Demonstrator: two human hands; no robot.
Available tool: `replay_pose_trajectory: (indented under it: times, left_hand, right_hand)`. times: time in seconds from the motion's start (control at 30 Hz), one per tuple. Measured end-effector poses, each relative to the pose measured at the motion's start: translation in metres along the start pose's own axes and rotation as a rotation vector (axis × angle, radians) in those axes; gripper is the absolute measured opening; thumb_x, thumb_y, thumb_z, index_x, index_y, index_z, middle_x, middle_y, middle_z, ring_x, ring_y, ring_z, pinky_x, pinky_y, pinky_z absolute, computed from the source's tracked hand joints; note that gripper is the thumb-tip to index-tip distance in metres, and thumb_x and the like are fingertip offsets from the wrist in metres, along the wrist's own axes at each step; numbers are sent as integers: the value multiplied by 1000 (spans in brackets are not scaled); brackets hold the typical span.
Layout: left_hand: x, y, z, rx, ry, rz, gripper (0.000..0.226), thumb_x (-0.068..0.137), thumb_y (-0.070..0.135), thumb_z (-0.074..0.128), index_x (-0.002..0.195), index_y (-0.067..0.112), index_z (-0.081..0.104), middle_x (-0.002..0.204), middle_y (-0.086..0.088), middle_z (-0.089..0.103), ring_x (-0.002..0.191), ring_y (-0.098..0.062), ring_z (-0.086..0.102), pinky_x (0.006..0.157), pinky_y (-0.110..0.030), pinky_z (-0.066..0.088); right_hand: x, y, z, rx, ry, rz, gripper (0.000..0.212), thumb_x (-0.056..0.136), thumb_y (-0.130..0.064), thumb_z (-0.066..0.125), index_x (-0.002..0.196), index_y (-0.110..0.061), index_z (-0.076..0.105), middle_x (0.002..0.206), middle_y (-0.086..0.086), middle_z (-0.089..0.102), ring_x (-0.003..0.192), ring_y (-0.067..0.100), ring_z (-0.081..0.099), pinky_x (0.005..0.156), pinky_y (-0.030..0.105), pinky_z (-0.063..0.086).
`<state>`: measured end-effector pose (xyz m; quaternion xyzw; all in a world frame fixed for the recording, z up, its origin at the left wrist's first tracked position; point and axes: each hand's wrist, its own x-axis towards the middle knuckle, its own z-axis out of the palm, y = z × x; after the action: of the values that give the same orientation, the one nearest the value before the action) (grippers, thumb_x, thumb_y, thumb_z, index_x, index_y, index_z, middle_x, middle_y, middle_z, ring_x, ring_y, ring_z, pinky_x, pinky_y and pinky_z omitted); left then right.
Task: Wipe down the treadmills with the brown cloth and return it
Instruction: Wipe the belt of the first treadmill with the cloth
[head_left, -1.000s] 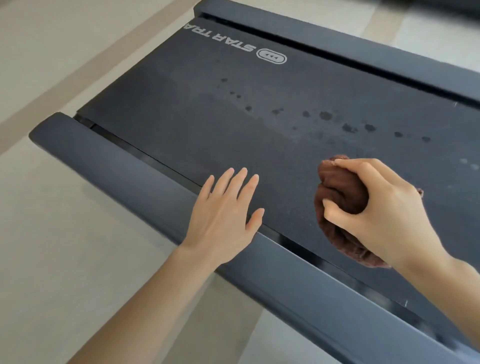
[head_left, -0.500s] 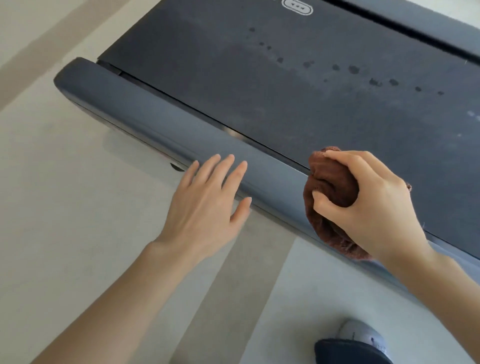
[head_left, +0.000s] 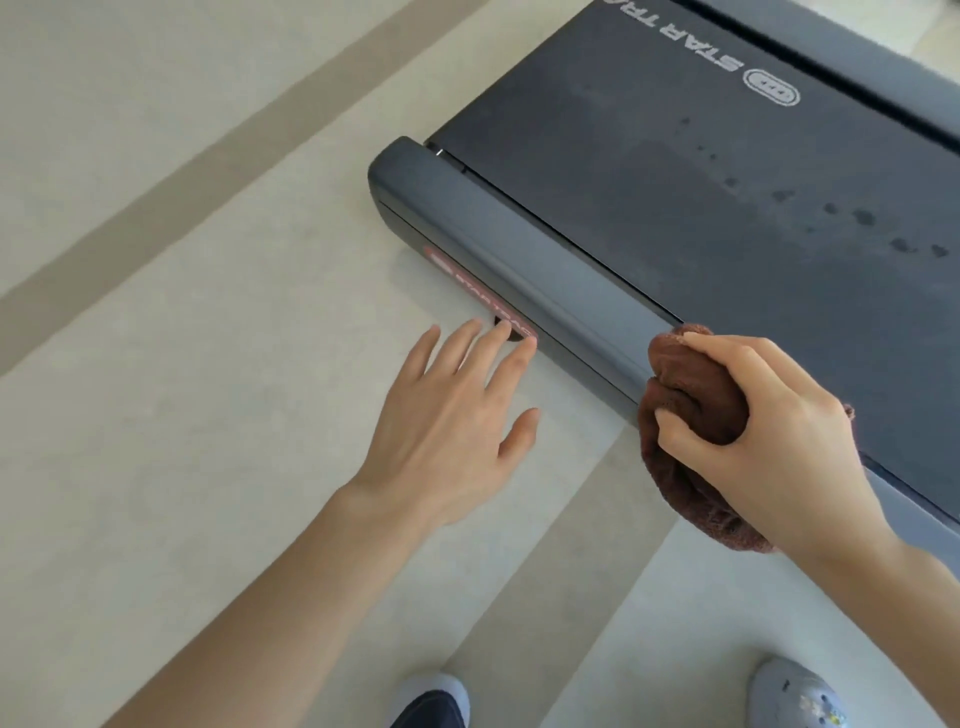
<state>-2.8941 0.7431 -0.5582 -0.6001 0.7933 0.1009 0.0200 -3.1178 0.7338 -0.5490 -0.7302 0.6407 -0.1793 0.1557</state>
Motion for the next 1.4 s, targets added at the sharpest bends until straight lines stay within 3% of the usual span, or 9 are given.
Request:
replay_pose_trajectory:
  times: [0.1, 0.33, 0.67, 1.07, 1.27, 1.4]
  left_hand:
    - [-11, -24, -24, 8, 6, -18, 65, 90, 46, 13, 143, 17, 34, 147, -4, 39, 137, -24, 32, 114, -44, 22]
    - [-23, -79, -104, -25, 106, -85, 59, 90, 44, 24, 136, 14, 46, 138, -6, 50, 129, -26, 45, 108, -46, 34]
    - [-31, -154, -212, 26, 168, -6, 58, 89, 43, 27, 134, 14, 50, 137, -7, 52, 128, -26, 47, 105, -47, 38]
    - [18, -194, -301, -11, 172, 78, 63, 90, 45, 16, 141, 16, 41, 143, -4, 45, 134, -24, 37, 112, -45, 27]
    - [82, -232, -344, -7, 202, 131, 52, 93, 39, 42, 140, 16, 41, 142, -5, 45, 135, -25, 36, 112, -45, 26]
    - [125, -258, -358, -23, 184, 159, 52, 93, 40, 38, 138, 15, 44, 140, -6, 48, 134, -25, 38, 111, -45, 29]
  right_hand:
    - [15, -35, -11, 6, -5, -33, 49, 72, -30, 72, 118, -24, 59, 115, -4, 62, 102, 25, 58, 86, 34, 36]
    - [56, -122, -47, -12, 16, -136, 51, 68, -27, 74, 117, -20, 60, 111, -2, 62, 95, 27, 58, 84, 40, 44]
    - [100, -240, -101, 24, 115, -90, 49, 70, -25, 72, 118, -21, 61, 115, -2, 62, 101, 28, 57, 88, 45, 45]
    - [157, -276, -162, -22, 116, -22, 47, 73, -28, 70, 118, -21, 61, 114, -1, 62, 100, 29, 56, 89, 45, 45]
    - [218, -286, -174, -46, 119, 10, 49, 71, -28, 71, 119, -25, 59, 113, -4, 62, 100, 26, 57, 87, 43, 43]
    - [263, -294, -168, -43, 98, 97, 47, 72, -26, 71, 118, -23, 60, 114, -3, 61, 102, 26, 55, 88, 40, 40]
